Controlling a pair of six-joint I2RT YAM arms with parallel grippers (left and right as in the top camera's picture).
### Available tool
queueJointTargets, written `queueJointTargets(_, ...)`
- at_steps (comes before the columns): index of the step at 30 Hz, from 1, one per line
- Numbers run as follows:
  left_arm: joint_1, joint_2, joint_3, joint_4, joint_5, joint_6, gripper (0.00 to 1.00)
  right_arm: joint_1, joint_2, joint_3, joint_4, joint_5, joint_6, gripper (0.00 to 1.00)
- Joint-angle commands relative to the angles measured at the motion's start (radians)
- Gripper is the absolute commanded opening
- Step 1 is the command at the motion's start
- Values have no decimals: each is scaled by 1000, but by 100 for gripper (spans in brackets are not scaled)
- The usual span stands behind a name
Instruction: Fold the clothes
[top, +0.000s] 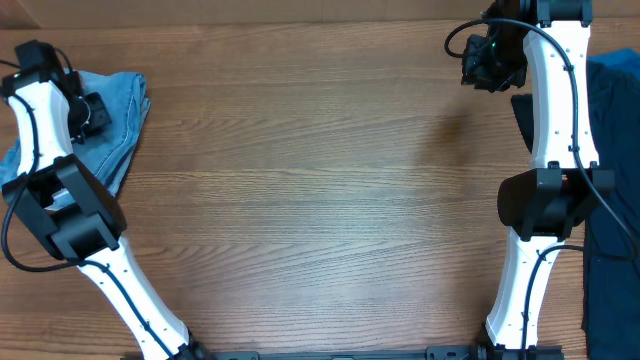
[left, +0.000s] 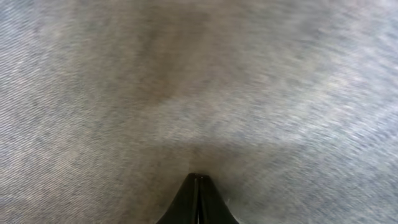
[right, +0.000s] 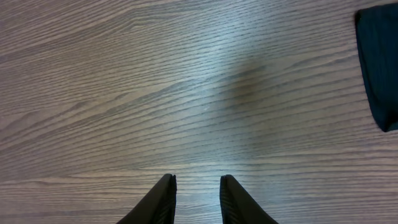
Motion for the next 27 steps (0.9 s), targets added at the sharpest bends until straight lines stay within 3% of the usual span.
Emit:
queueJointTargets(1, 58, 53, -6, 1, -48, -46, 4, -3, -25, 11, 2, 8, -2, 27)
queueJointTargets(6, 52, 52, 55, -5, 1, 11, 4, -3, -25, 11, 2, 8, -2, 27)
queueJointTargets(10, 17, 52, 275, -127, 14, 13, 4, -3, -25, 11, 2, 8, 1, 27)
queueJointTargets(14, -45, 52, 416, -220, 115, 163, 4, -3, -25, 11, 14, 8, 2, 28)
queueJointTargets(21, -222, 54, 328, -241, 54, 364, 4, -4, -25, 11, 21, 9, 1, 28)
queueJointTargets(24, -279, 55, 249, -198, -61, 388, 4, -4, -25, 11, 21, 9, 1, 28)
queueJointTargets(27, -301, 55, 206, -173, -75, 398, 4, -4, -25, 11, 21, 9, 0, 28)
